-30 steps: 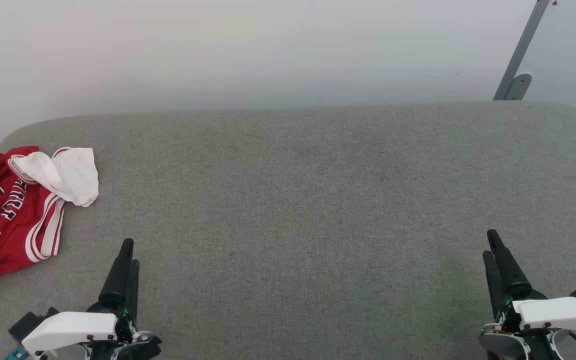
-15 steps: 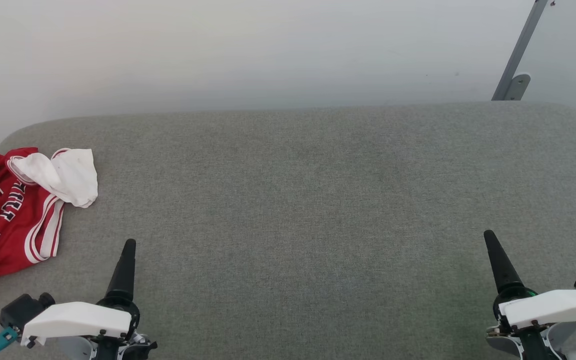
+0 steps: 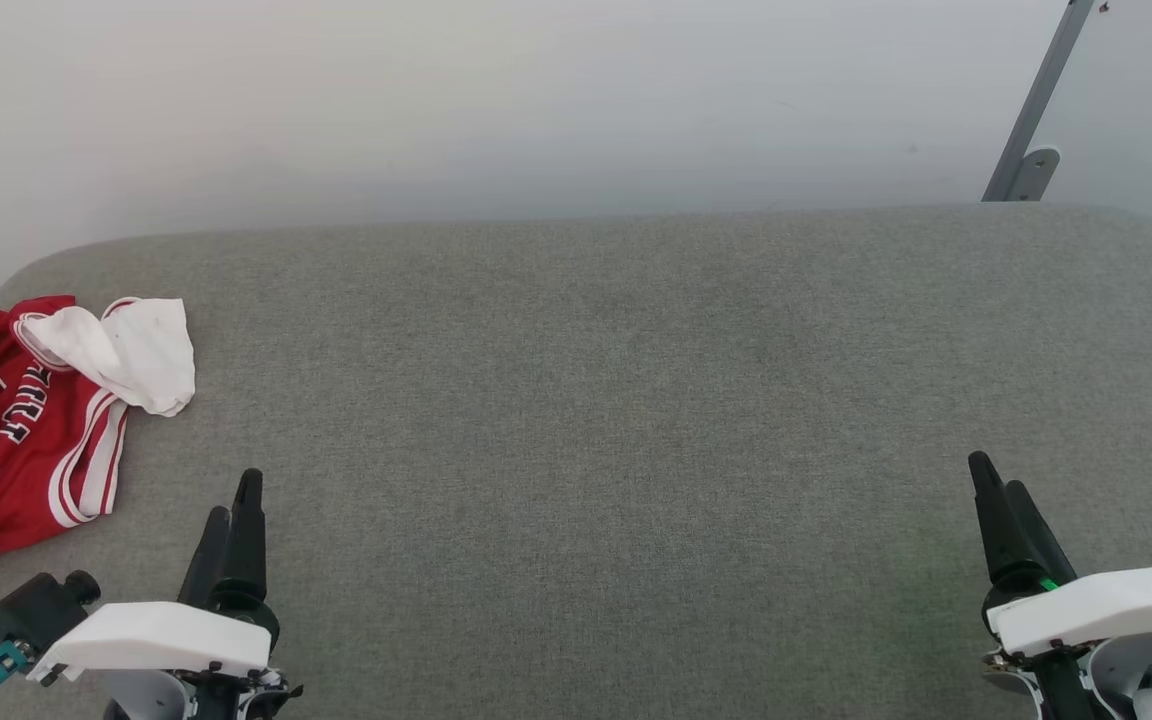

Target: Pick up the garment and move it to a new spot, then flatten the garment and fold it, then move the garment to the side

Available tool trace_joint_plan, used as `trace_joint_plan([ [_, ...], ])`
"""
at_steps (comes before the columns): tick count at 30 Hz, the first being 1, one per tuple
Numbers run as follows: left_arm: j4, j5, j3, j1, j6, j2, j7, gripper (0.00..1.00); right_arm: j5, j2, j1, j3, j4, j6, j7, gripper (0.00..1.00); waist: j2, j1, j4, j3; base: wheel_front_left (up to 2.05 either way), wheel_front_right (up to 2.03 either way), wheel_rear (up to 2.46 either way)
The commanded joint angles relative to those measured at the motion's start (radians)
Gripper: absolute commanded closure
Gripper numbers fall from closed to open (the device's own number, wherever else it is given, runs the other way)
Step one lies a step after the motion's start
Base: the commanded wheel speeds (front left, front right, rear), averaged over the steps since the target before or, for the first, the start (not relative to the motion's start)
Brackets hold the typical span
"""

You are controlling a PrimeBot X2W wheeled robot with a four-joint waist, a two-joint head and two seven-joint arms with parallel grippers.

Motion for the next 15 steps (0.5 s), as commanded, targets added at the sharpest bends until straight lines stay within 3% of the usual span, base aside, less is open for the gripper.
trace_joint_plan([
  [1, -0.016, 0.035, -0.001, -0.008, -0.010, 0.011, -0.012, 0.00, -0.037, -0.009, -0.014, 0.004, -0.019, 0.000, -0.010, 0.00, 0.0000, 0.0000, 0.000, 0.000, 0.00, 0.00, 0.00],
  [15, -0.027, 0.197, 0.010, 0.006, -0.027, 0.003, -0.056, 0.00, -0.196, -0.026, -0.016, 0.014, -0.023, 0.000, -0.055, 0.00, 0.0000, 0.0000, -0.001, -0.002, 0.00, 0.00, 0.00],
])
